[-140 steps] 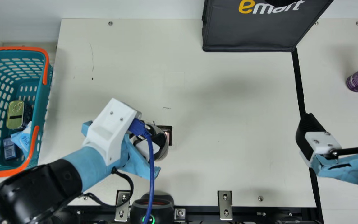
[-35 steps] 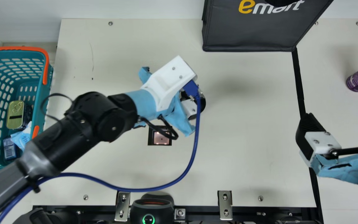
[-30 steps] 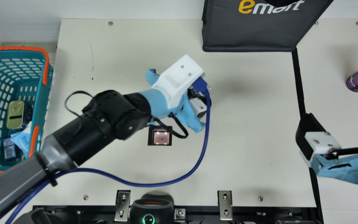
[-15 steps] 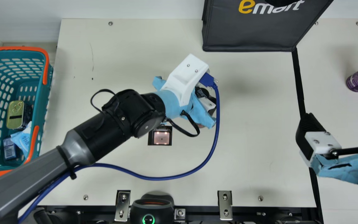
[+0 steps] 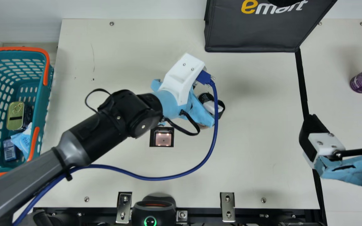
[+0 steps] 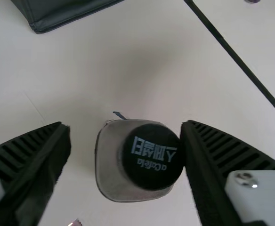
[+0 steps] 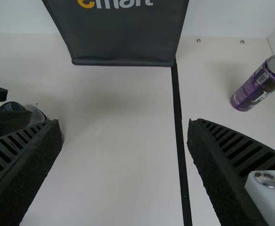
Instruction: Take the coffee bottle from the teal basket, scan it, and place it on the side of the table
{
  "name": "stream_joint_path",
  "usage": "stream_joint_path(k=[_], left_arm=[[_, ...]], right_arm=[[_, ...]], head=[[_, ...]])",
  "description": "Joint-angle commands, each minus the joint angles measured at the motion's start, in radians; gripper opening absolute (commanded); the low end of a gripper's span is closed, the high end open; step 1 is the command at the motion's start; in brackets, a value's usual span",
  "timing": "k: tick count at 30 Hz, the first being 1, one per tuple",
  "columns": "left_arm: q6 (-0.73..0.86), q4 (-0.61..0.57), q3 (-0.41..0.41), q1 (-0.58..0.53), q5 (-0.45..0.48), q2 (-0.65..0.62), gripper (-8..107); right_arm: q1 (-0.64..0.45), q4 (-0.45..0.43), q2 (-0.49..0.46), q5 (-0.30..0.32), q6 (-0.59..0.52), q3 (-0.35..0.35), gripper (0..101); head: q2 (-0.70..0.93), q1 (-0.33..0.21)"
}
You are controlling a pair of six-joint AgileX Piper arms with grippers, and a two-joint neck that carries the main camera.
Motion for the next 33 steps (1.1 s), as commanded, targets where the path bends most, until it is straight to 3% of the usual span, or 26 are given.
stream_joint_path(k=[1,4,12,18,25,33], left_arm=[[0.021,-0.065,0.008,0.012,-0.002,-0.022,82],[0.060,-0.144,0.032,0.040,0.000,-0.064,90],[0.184,-0.332,0.128,0.153,0.026,-0.210,90],[0.278,-0.383,0.218,0.270,0.059,-0.341,90],[0.325,-0.352,0.298,0.444,0.120,-0.495,90],[0.270,-0.160,0.327,0.609,0.195,-0.662,90]], right_arm=[[0.000,0.000,0.000,0.000,0.000,0.000,95],[0.000,0.000,0.000,0.000,0.000,0.000,95],[0.000,0.000,0.000,0.000,0.000,0.000,95],[0.000,0.000,0.000,0.000,0.000,0.000,95],[0.000,0.000,0.000,0.000,0.000,0.000,95],[0.000,0.000,0.000,0.000,0.000,0.000,95]], head=[[0.003,-0.029],[0.003,-0.029],[0.003,-0.029],[0.003,-0.029],[0.003,-0.029],[0.003,-0.029]])
